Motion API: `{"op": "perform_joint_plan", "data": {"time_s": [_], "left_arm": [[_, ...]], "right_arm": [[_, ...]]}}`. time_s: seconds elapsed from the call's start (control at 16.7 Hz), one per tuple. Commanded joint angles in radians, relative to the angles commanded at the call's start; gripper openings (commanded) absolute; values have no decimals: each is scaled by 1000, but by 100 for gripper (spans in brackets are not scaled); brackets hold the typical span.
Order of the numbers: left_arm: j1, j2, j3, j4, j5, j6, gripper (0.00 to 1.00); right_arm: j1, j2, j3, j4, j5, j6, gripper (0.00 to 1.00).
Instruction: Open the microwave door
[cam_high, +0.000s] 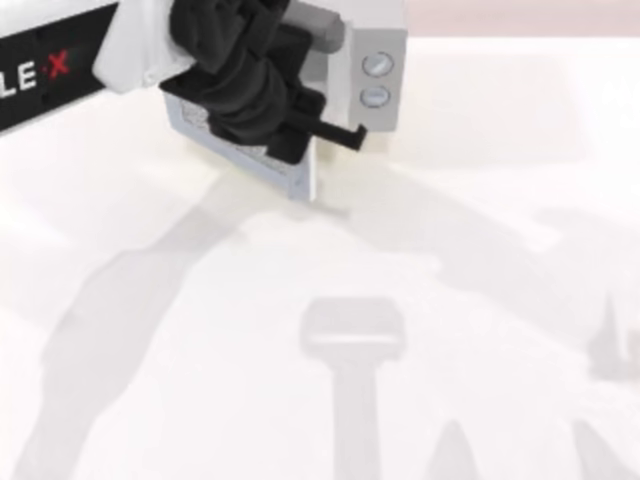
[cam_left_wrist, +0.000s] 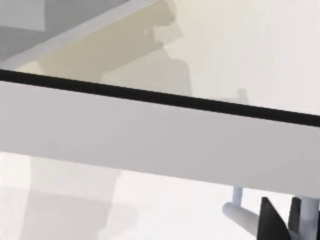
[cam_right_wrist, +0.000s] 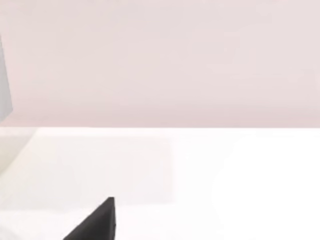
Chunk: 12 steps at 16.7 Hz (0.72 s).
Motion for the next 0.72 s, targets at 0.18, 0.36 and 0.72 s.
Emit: {"op": "perform_joint_plan", "data": {"time_s": [0.18,0.36,0.72], "left_arm": [[-5,-1,-3,0,9,-1,0],[14,-29,-36,8,34,50,0],[40,-66,-84,16,74,127,0]], "right_arm": [[0,0,0,0,0,0,100],[0,0,0,0,0,0,100],[0,0,0,0,0,0,100]]}}
